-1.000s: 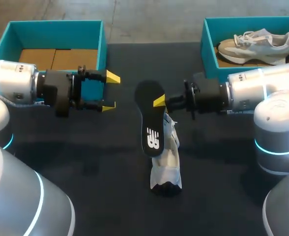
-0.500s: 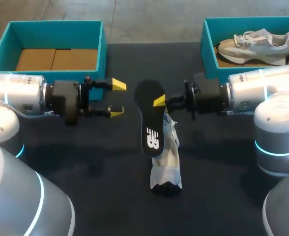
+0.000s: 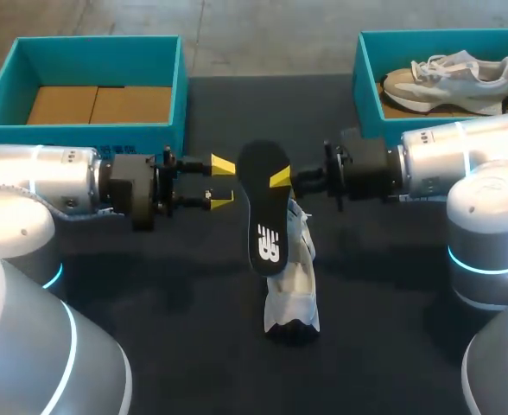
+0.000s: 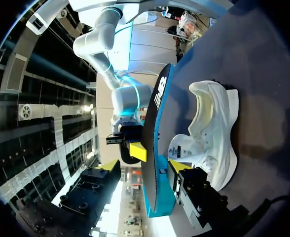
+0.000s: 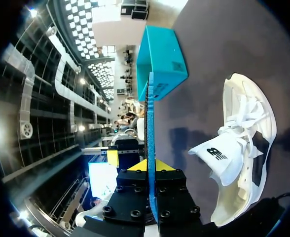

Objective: Take the shoe out of the shoebox, open the shoe tongue, remove and reinsert the insole, then place the shoe into the shoebox

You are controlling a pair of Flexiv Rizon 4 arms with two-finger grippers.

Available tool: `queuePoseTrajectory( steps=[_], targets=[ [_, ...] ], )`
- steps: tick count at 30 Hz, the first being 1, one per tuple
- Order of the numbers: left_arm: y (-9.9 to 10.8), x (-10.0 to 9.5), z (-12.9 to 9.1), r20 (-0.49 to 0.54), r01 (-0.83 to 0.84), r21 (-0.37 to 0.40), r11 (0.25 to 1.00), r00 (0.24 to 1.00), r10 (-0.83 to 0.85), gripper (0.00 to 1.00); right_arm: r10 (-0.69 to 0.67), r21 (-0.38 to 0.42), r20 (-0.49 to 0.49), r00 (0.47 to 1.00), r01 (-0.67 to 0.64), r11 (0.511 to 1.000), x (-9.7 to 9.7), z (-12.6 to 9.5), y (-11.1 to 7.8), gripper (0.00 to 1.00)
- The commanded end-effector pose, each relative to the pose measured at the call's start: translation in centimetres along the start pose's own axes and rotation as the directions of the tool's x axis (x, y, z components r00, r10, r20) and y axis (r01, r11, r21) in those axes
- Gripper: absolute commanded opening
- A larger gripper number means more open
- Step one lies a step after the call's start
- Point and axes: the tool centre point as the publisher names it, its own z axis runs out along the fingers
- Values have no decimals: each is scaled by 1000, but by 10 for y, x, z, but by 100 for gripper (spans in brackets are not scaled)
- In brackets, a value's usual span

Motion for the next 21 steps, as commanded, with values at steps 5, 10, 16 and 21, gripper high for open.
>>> queuePoseTrajectory(
  steps=[5,10,16,21],
  targets=[
    [4,2,12,25,-16,-28,999,1000,17,48,1,-4,2,1000,-1,1000,0,1,-1,0],
    [7,3,20,25,-32,-48,998,999,34,47,1,-4,2,1000,-1,1000,0,1,-1,0],
    [13,4,23,58,-36,-90,995,997,41,45,1,-4,2,1000,-1,1000,0,1,-1,0],
    [17,4,26,71,-28,-91,995,997,34,43,1,-4,2,1000,-1,1000,0,1,-1,0]
  ],
)
